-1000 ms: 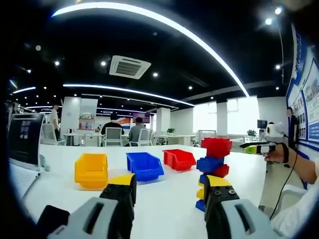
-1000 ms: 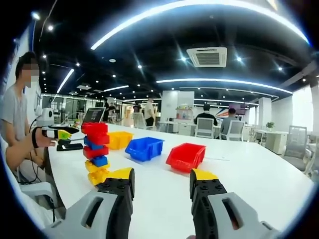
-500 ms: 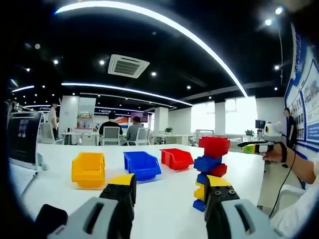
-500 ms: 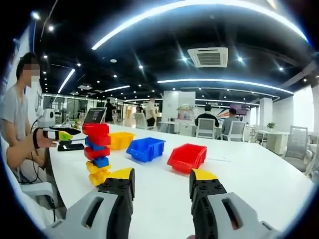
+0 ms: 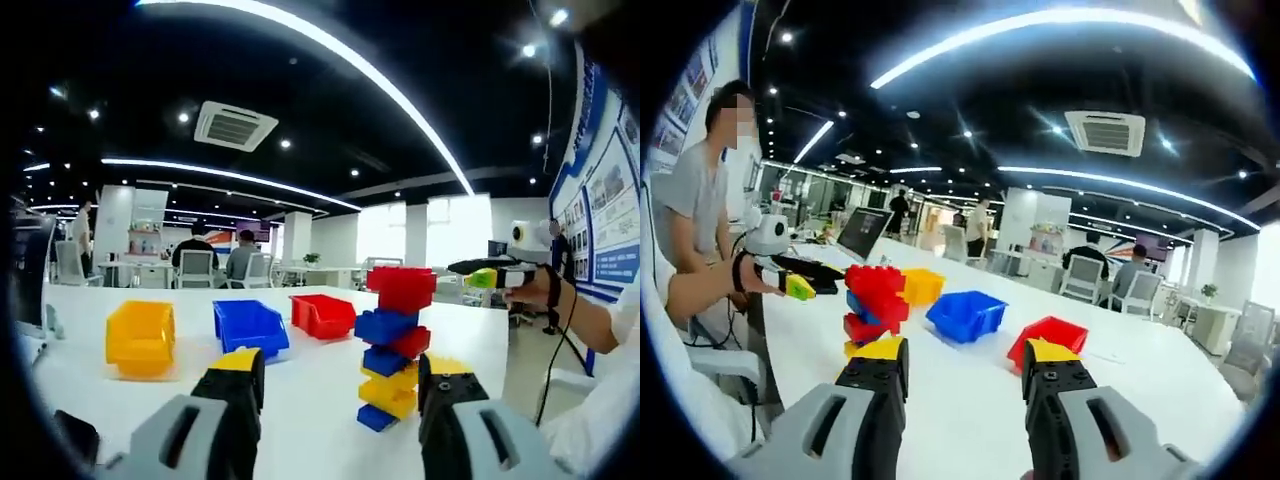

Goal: Take apart the toy blocks one by one and place each separated block into its matching bin, sorting the blocks by their type until all the connected pieces are disassembled and separated into the correct bins

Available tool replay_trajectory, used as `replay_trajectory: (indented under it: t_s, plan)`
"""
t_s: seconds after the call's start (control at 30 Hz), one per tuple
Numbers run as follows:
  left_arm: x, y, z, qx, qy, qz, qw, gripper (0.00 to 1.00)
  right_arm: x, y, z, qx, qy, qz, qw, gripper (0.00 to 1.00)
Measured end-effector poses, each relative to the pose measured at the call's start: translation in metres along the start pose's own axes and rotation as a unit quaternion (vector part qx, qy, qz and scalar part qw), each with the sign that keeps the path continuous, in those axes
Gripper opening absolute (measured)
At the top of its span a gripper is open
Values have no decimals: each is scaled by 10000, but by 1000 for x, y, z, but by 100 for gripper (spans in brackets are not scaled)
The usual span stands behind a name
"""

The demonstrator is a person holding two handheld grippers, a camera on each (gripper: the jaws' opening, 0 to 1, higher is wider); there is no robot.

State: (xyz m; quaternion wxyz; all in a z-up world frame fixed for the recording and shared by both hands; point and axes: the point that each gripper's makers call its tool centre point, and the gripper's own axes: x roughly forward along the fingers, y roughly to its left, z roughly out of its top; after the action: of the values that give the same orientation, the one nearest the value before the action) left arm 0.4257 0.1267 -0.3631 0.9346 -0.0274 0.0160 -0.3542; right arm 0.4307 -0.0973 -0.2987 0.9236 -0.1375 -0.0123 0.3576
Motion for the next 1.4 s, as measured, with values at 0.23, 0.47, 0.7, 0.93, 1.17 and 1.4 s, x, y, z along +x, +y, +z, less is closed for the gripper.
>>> replay_trajectory:
  t_s: [0.23,0.47,0.7,0.93,1.17,1.4]
  plan:
    - [32,-24,-7,-123,-38,-769,9970,69,17,30,23,-384,90,809,9959,50]
    - [61,-35,-22,-262,71,-1269,9915,74,35,66,36,-633,217,1494,9865,51]
    - [81,-45,-34,-245,147,-1547,9876,75,52,84,24,-869,549,1771,9788,51]
    - [99,-51,-38,-294,131,-1779,9835,70,61,94,22,-1003,664,1916,9741,52]
    - [99,-65,-40,-549,88,-2145,9751,51,72,98,24,-1343,615,2029,9680,54]
    - [97,-71,-39,-642,126,-2185,9736,50,86,89,32,-2999,321,1485,9418,45]
